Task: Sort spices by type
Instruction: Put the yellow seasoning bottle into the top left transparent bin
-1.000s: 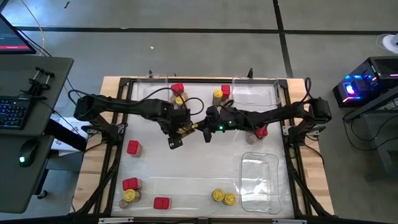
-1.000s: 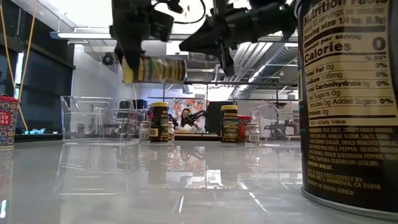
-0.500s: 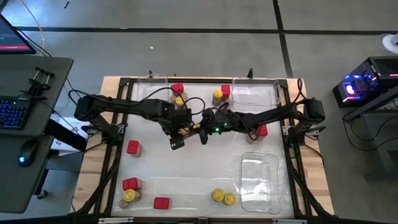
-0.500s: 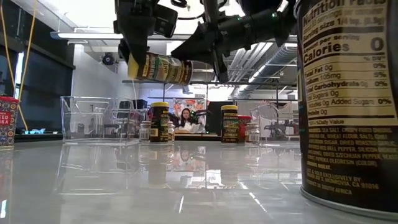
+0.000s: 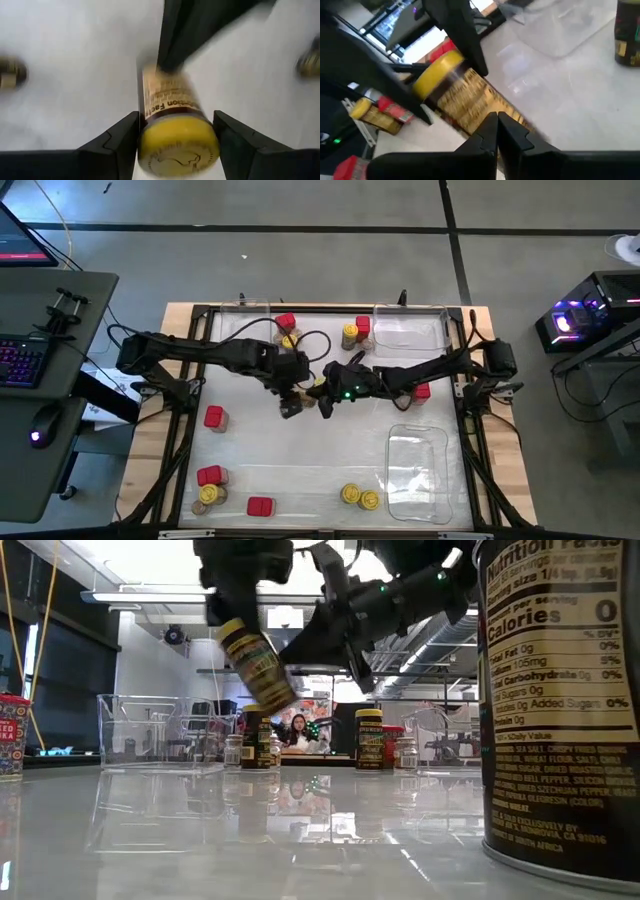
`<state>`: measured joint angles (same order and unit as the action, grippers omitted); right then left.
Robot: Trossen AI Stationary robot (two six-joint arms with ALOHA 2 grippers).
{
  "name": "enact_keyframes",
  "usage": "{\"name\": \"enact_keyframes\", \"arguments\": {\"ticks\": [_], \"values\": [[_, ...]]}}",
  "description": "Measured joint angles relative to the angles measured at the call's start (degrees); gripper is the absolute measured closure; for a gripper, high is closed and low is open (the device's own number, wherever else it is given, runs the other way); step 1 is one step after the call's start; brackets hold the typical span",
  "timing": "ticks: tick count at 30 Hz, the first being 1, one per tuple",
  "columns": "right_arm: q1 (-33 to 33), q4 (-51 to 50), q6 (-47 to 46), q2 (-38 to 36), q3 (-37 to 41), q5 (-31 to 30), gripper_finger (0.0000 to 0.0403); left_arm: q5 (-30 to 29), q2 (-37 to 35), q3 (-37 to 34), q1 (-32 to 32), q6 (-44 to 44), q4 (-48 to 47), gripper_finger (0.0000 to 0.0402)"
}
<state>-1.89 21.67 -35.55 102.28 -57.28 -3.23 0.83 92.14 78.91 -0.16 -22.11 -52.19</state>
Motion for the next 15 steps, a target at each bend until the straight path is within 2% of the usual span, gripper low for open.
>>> {"name": "enact_keyframes", "arguments": {"ticks": [6,15], "values": [[-0.1,0.3,-0.5,1.8,0.0,0.2,0.0403,-0.3,0.0,-1.0,0.0,-2.5,6.5,0.0212],[0.9,0.3,0.6,1.3,0.0,1.7,0.0403,-3.2,0.0,-1.1,-0.3,-2.8,2.0,0.0238]]}}
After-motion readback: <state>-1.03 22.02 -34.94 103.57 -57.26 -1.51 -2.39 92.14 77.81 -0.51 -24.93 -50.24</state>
